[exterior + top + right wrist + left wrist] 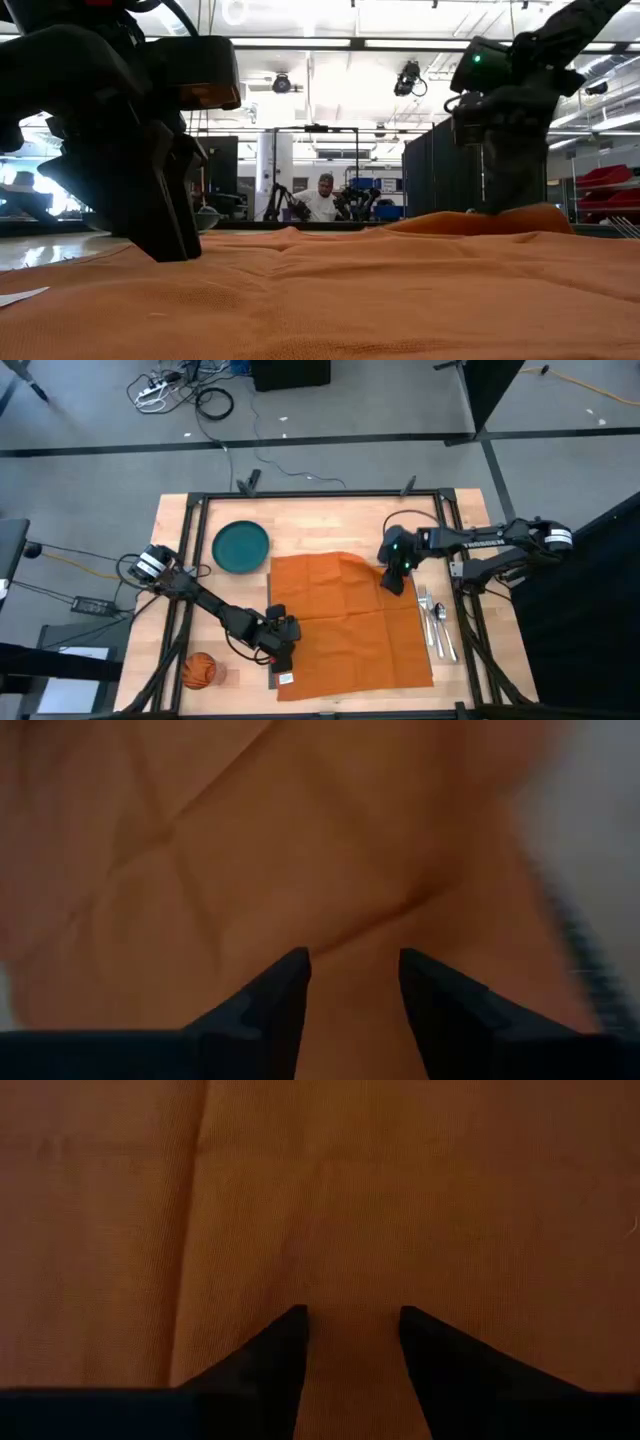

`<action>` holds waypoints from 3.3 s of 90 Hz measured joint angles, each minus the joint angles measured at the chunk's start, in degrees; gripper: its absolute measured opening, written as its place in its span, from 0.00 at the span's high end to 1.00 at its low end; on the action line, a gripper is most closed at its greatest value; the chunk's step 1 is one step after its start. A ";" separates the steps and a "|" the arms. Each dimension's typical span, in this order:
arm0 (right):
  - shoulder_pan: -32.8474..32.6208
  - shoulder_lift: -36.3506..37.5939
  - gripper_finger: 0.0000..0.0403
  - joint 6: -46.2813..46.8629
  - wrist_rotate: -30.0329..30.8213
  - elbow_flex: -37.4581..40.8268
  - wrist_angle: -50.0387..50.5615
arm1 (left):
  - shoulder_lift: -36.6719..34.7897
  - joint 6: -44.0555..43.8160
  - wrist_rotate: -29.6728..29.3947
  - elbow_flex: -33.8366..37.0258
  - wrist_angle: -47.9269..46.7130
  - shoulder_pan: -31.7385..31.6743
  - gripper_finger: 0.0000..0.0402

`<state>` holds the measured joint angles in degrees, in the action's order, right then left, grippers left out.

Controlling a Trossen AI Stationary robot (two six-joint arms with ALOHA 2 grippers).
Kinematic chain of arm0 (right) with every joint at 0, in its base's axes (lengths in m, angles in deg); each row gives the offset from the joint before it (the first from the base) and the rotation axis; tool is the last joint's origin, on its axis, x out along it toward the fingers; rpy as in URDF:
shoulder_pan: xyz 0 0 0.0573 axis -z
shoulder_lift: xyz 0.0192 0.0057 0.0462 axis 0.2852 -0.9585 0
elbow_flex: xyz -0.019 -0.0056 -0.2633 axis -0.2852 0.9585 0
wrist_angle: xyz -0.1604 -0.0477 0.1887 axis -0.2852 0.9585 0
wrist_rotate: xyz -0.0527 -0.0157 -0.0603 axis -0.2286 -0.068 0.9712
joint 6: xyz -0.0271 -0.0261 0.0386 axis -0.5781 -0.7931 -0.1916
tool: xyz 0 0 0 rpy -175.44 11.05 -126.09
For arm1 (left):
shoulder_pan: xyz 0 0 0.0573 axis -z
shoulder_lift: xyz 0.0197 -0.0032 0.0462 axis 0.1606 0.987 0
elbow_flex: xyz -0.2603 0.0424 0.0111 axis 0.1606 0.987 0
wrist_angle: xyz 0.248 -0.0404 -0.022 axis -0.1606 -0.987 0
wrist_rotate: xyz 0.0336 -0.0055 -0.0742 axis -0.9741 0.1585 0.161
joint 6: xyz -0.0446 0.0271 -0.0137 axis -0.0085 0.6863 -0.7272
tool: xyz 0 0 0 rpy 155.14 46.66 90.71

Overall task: Set table place
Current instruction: Fold the orange table napkin

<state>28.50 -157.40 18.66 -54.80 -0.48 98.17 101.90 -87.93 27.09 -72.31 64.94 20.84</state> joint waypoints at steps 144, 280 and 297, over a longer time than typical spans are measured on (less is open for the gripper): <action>-8.23 1.27 0.71 4.49 19.45 -3.26 11.28 | 0.11 0.13 -1.62 0.07 1.09 0.02 0.63; -8.56 -4.94 0.63 9.44 11.55 -0.84 1.23 | 0.20 1.61 -3.41 0.09 3.47 -0.12 0.63; -13.47 -8.87 0.65 10.42 13.09 -1.15 -3.46 | -0.31 2.44 -4.36 -5.09 -1.10 -1.02 0.63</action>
<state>15.03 -166.27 29.08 -41.71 -1.63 94.71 101.59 -85.49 22.74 -77.40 63.84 19.82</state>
